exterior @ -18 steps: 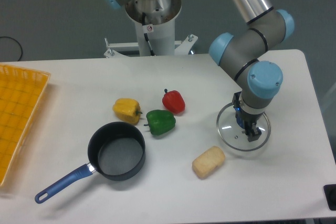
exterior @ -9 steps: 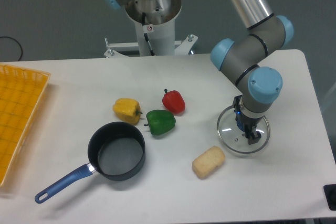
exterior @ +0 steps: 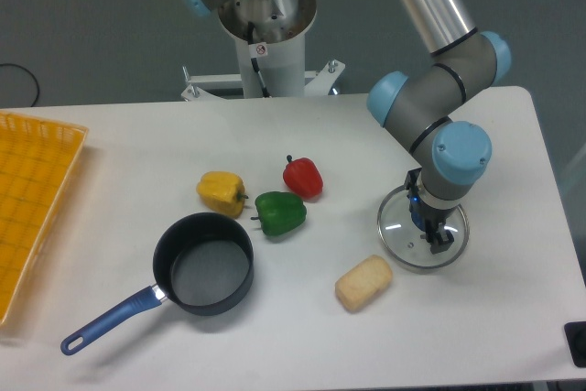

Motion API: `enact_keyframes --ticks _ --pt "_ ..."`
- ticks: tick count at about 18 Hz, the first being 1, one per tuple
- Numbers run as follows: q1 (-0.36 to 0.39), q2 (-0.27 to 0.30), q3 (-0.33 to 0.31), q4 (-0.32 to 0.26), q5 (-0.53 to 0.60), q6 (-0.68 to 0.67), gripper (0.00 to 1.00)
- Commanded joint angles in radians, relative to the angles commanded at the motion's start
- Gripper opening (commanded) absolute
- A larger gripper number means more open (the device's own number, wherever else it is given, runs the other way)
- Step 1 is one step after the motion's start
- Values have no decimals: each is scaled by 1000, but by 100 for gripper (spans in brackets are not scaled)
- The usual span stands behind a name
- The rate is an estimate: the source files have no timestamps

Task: Place the lid on the table
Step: 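Lower the glass lid flat onto the table beside the bread roll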

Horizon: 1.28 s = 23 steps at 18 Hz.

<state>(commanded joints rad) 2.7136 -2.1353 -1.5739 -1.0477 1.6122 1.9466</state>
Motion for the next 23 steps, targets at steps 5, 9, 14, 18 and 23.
enact_keyframes --ticks 5,9,14,18,23 --pt "0 -8 -3 17 -2 -2 63" --pt "0 -11 -3 21 -2 -2 63" --pt "0 -11 -3 23 -2 -2 63" --pt "0 -11 -3 23 -2 -2 63" --pt "-2 -12 -5 25 0 -2 63"
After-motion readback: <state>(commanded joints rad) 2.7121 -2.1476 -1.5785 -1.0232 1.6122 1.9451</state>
